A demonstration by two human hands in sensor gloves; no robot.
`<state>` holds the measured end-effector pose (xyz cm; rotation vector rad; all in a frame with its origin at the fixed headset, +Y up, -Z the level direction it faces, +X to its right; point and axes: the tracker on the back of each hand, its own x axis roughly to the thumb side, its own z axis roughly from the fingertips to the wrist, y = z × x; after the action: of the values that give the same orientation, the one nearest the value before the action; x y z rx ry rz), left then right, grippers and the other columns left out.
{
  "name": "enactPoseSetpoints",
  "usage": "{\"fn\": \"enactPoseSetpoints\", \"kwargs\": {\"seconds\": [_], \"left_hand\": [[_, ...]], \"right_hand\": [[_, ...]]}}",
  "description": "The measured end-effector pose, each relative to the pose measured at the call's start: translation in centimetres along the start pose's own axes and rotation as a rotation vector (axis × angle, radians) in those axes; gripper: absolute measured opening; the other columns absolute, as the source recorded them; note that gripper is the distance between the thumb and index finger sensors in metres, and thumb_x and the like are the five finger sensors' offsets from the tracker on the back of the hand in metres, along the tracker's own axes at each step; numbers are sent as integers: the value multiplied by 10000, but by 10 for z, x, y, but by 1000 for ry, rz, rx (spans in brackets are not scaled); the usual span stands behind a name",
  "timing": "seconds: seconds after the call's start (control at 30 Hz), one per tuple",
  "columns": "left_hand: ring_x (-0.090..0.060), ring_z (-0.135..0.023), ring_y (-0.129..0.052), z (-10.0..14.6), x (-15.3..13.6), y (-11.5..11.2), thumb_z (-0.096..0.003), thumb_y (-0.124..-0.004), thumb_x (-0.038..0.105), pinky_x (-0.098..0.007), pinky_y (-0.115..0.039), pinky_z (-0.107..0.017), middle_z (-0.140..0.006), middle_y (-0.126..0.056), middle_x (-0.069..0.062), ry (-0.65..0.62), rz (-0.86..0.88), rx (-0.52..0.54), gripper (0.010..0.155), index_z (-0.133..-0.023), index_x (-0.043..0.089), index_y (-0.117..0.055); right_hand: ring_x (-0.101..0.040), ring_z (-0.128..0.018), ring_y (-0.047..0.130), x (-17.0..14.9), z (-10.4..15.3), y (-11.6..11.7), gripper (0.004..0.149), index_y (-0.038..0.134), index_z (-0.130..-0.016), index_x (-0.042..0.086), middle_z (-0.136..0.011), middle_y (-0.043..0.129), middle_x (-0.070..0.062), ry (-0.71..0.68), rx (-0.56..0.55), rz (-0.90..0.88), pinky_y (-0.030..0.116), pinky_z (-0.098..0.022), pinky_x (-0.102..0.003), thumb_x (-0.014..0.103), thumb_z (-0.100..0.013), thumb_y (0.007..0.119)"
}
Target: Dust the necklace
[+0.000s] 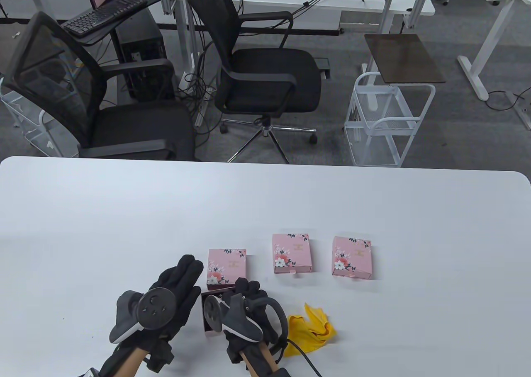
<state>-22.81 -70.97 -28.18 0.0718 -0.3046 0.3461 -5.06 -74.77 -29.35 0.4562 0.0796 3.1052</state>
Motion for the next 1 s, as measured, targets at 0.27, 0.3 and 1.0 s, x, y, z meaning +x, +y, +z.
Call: {"fn": "enactPoseSetpoints", "kwargs": {"seconds": [0.27, 0.3, 1.0], "left_hand": [[-319, -1048, -553, 1, 1, 0, -617, -583, 425, -527, -600, -746, -1249, -396, -14, -13, 16, 9, 573, -1153, 285, -437], [-317, -1050, -553, 1, 1, 0, -616, -583, 427, -525, -600, -747, -1248, -399, -9, -14, 17, 11, 572, -1152, 290, -437], [-302, -937, -795, -3, 4, 18, -557, -782, 485, -487, -735, -672, -1136, -724, -80, -28, 381, 106, 623, -1101, 223, -628]], "right_hand": [[-518, -840, 711, -21, 9, -27, 419, 660, -1016, 90, -1042, 665, -283, -4, -66, -288, 656, -635, -594, 251, -638, 742], [-512, -831, 727, -21, 10, -33, 417, 658, -1016, 92, -1035, 679, -279, -9, -75, -294, 665, -631, -589, 251, -639, 739], [-480, -806, 762, -34, 20, -128, 421, 645, -1025, 79, -1013, 708, -267, -143, -292, -673, 691, -617, -563, 252, -651, 727]]}}
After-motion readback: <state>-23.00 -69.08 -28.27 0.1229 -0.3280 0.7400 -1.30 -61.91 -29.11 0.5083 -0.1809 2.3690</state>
